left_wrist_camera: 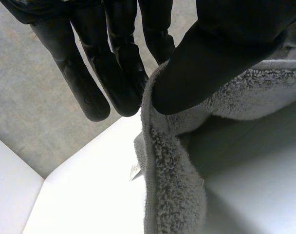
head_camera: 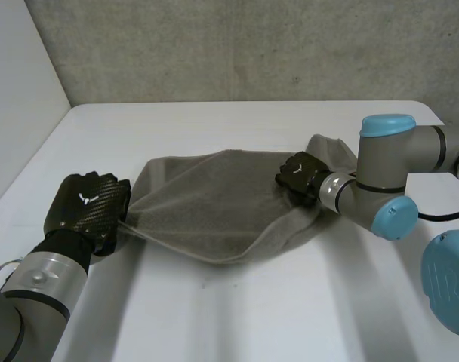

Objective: Fold the towel.

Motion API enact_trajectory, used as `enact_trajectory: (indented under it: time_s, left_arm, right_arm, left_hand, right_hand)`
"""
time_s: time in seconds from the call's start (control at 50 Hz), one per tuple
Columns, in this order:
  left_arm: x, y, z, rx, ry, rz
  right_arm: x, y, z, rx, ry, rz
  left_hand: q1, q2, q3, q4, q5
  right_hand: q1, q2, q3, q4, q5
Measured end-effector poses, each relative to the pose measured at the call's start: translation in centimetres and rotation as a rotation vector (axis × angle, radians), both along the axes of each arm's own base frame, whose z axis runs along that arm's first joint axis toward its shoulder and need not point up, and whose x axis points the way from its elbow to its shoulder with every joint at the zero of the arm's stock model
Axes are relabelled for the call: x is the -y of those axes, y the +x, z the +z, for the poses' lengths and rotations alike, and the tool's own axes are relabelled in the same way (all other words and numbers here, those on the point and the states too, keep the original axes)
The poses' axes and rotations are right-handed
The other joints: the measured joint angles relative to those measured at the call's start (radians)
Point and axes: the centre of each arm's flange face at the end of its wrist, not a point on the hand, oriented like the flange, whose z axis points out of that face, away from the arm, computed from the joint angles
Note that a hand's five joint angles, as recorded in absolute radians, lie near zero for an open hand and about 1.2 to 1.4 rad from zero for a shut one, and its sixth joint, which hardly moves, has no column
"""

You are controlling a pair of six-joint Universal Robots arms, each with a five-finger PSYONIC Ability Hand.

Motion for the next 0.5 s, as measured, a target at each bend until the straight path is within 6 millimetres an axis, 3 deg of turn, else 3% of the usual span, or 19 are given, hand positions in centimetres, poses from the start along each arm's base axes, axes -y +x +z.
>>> enact_trajectory:
  time_s: [0.02, 0.08, 0.14, 0.18, 0.24, 0.26, 0.36, 0.5]
  left_arm:
    - [0.0, 0.0, 0.0, -0.001, -0.001, 0.000]
    - [0.2, 0.0, 0.2, -0.003, -0.007, 0.003]
    - [0.3, 0.0, 0.4, -0.006, -0.014, 0.006]
    - [0.6, 0.0, 0.8, -0.011, -0.026, 0.010]
    - [0.9, 0.0, 1.2, -0.017, -0.039, 0.017]
    - [1.3, 0.1, 1.6, -0.022, -0.051, 0.025]
    - [2.2, 0.8, 3.1, -0.037, -0.091, 0.062]
    - [3.1, 2.5, 4.9, -0.028, -0.091, 0.097]
  right_arm:
    - [0.0, 0.0, 0.4, 0.005, -0.005, -0.003]
    - [-0.1, 0.1, 2.4, 0.043, -0.019, -0.018]
    - [-0.4, 0.0, 5.3, 0.124, -0.027, -0.044]
    - [-1.0, -0.4, 8.5, 0.224, -0.033, -0.068]
    - [-1.8, -1.0, 11.1, 0.305, -0.041, -0.087]
    - [-2.4, -1.8, 12.9, 0.356, -0.049, -0.104]
    - [-3.9, -5.0, 16.3, 0.405, -0.059, -0.179]
    - [-5.8, -9.9, 18.3, 0.333, 0.008, -0.307]
  left_hand:
    - [0.000, 0.000, 0.000, 0.000, 0.000]
    - [0.000, 0.000, 0.000, 0.000, 0.001]
    - [0.000, 0.000, 0.000, 0.000, 0.001]
    - [0.000, 0.000, 0.000, 0.000, 0.001]
    - [0.000, 0.000, 0.000, 0.000, 0.001]
    - [0.000, 0.000, 0.000, 0.000, 0.001]
    - [0.000, 0.000, 0.000, 0.000, 0.001]
    - [0.004, 0.001, 0.001, 0.000, 0.001]
  right_hand:
    - [0.095, 0.139, 0.130, 0.151, 0.142]
    - [0.101, 0.170, 0.174, 0.203, 0.180]
    - [0.101, 0.170, 0.174, 0.207, 0.183]
    - [0.101, 0.170, 0.175, 0.207, 0.184]
    - [0.101, 0.170, 0.175, 0.207, 0.185]
    - [0.101, 0.170, 0.175, 0.207, 0.185]
    - [0.101, 0.170, 0.175, 0.207, 0.186]
    - [0.101, 0.170, 0.180, 0.207, 0.186]
